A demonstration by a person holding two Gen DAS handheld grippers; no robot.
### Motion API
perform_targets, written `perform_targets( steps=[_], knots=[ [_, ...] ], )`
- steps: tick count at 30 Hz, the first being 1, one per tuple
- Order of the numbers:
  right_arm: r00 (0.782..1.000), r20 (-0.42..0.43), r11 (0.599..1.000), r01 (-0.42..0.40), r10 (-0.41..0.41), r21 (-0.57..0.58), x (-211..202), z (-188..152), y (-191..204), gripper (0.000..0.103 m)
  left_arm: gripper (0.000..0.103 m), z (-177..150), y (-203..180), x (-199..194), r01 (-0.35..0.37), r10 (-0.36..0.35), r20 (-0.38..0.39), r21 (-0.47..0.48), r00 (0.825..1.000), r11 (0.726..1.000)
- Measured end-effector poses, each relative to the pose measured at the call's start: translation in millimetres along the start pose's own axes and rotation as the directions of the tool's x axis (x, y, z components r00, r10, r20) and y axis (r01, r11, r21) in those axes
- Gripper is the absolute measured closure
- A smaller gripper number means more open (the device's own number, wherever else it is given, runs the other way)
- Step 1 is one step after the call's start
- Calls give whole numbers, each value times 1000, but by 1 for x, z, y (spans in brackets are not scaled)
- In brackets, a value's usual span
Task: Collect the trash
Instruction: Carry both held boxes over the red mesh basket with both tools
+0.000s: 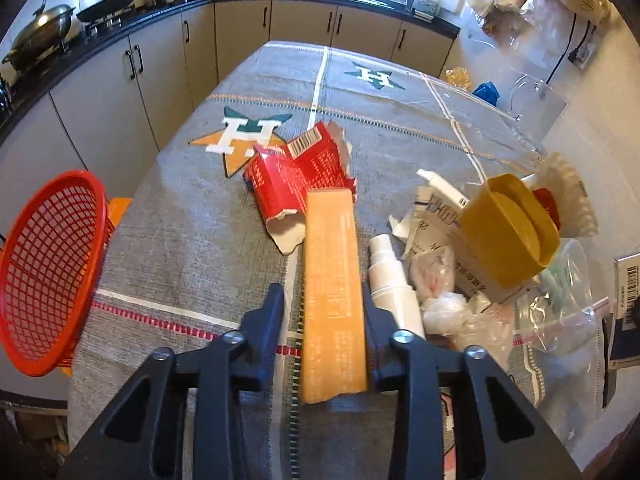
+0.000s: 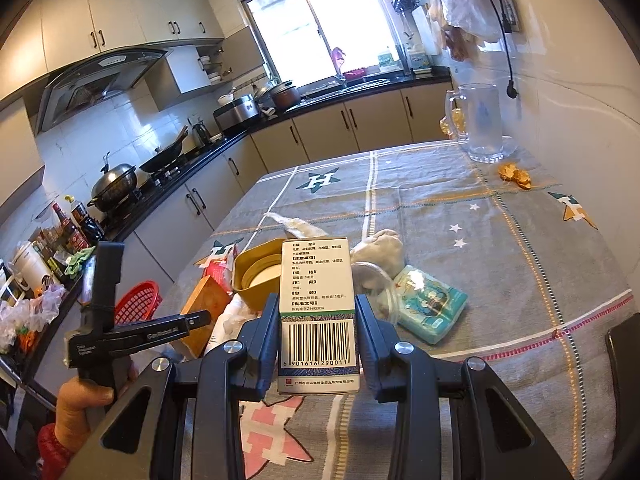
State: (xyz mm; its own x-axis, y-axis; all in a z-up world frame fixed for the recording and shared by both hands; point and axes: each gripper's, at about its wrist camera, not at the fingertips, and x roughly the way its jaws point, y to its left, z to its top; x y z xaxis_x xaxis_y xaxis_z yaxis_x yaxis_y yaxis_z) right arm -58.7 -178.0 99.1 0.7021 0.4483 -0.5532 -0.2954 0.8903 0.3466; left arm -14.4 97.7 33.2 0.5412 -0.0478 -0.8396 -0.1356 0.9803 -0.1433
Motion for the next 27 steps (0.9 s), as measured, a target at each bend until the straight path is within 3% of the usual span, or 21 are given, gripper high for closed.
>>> perform_targets(
  steps=[2,12,17,23,27],
  knots=[
    [1000,-4,1000,-4,4,-8,1,-1,3,64,81,-2,2,4,20,-20,-3,-4,1000,1000],
    [999,-15,997,-49,48,-52,5,-2,20,64,81,-17,6,-34,49,-52,110,27,993,998],
    [993,-58,991,-110,106,-75,14,-3,39,64,81,-22,22,-57,44,-45,164,13,985,999],
    [972,-138,973,-204,188,-110,37,1,74,64,81,-25,59,-80,15,-6,211,-44,977,999],
    [946,-203,952,-282,254,-122,57,3,105,64,81,-26,94,-90,-10,34,232,-105,972,994]
  ],
)
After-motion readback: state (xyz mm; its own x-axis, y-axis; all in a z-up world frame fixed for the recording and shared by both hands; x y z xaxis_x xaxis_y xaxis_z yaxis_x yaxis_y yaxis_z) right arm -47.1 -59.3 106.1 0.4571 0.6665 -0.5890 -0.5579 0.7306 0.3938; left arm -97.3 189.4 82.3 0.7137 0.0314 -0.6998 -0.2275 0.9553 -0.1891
